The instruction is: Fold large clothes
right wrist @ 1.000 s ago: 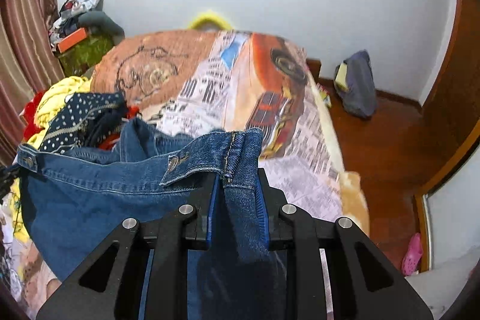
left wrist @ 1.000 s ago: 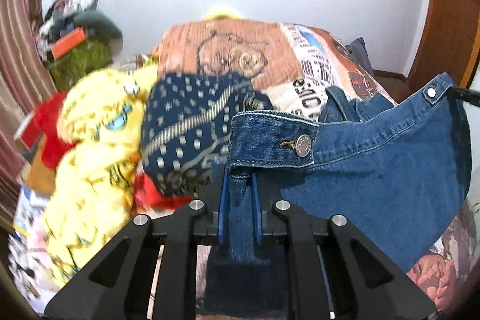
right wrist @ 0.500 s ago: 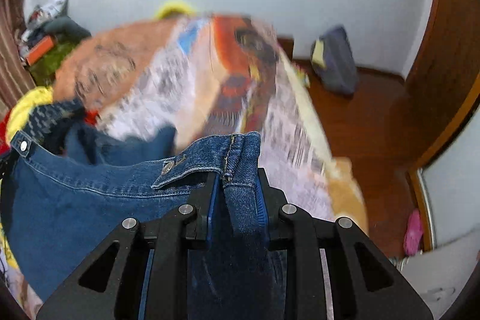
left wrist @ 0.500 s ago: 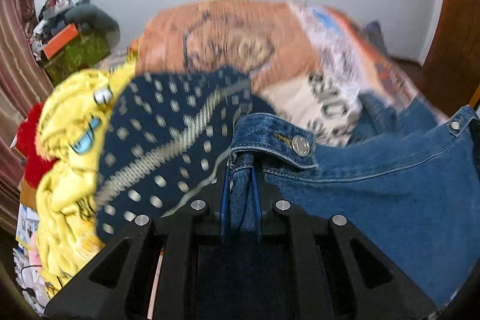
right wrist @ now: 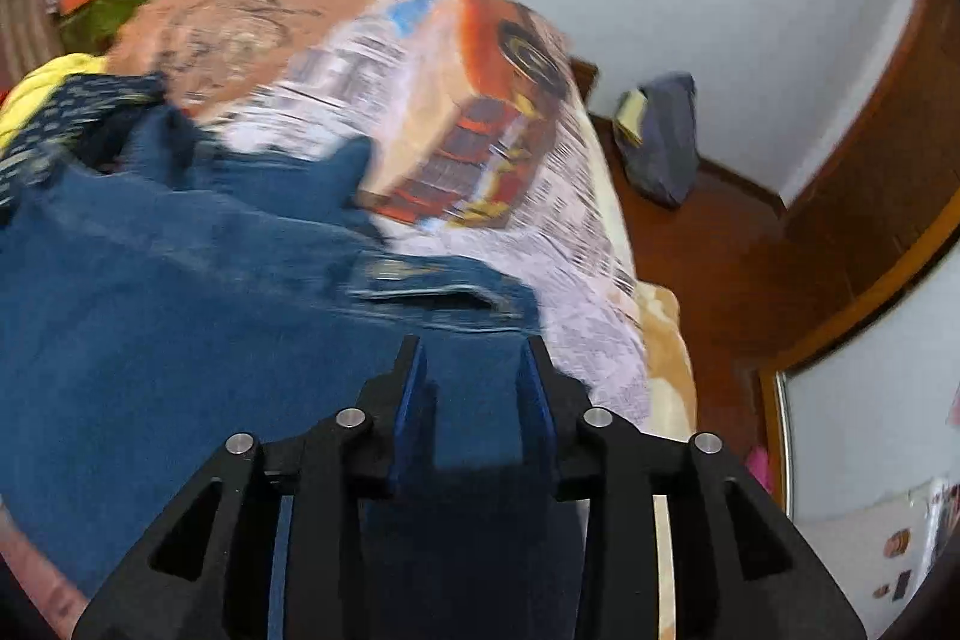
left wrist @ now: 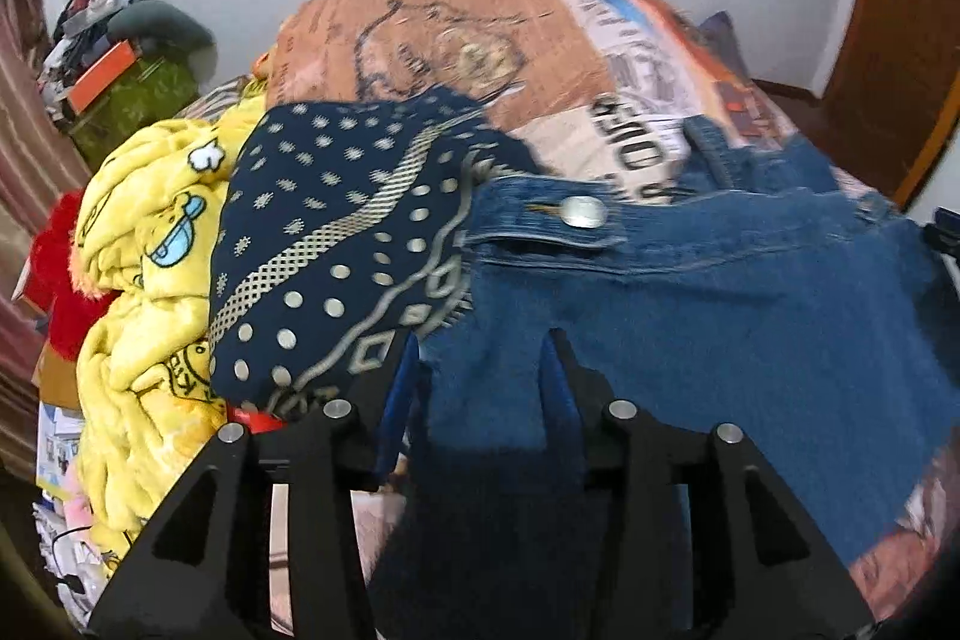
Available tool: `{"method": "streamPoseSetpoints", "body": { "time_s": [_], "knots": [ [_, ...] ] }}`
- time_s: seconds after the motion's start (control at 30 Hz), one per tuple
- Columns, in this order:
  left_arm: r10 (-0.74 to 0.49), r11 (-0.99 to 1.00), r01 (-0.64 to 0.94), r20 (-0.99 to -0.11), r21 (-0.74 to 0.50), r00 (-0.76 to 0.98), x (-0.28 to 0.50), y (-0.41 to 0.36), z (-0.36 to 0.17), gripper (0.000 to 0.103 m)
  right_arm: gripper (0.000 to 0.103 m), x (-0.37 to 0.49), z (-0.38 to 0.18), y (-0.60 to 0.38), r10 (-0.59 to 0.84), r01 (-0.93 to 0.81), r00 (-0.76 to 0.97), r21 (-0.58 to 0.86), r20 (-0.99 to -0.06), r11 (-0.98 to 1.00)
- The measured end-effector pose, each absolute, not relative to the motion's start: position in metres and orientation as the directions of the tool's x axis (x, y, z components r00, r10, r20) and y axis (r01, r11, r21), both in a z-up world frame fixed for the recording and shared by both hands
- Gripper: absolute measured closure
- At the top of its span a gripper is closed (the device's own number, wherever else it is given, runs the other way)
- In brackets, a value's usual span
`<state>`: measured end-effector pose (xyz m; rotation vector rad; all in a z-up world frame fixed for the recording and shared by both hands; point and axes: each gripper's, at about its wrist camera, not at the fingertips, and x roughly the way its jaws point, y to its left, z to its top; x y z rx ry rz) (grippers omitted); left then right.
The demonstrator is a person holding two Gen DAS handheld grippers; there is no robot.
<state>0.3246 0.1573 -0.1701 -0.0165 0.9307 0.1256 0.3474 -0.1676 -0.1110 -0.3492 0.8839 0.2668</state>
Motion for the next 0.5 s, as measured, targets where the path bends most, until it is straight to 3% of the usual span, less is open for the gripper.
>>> {"method": "streamPoseSetpoints", "body": {
  "time_s": [0.23,0.5],
  "knots": [
    [-0.081,0.997,0.055,-0.796,-0.06,0.6,0.298,0.109,-0.156,0.053,0.063,0.289,-0.102,-0.11,0.338,-0.547,0.492,0.018,-0.802,0.837],
    [-0.13,0.991,0.094,-0.826,-0.094,0.548,0.296,0.074,-0.184,0.053,0.062,0.265,-0.14,-0.068,0.315,-0.608,0.409,0.001,-0.856,0.794]
  ]
}}
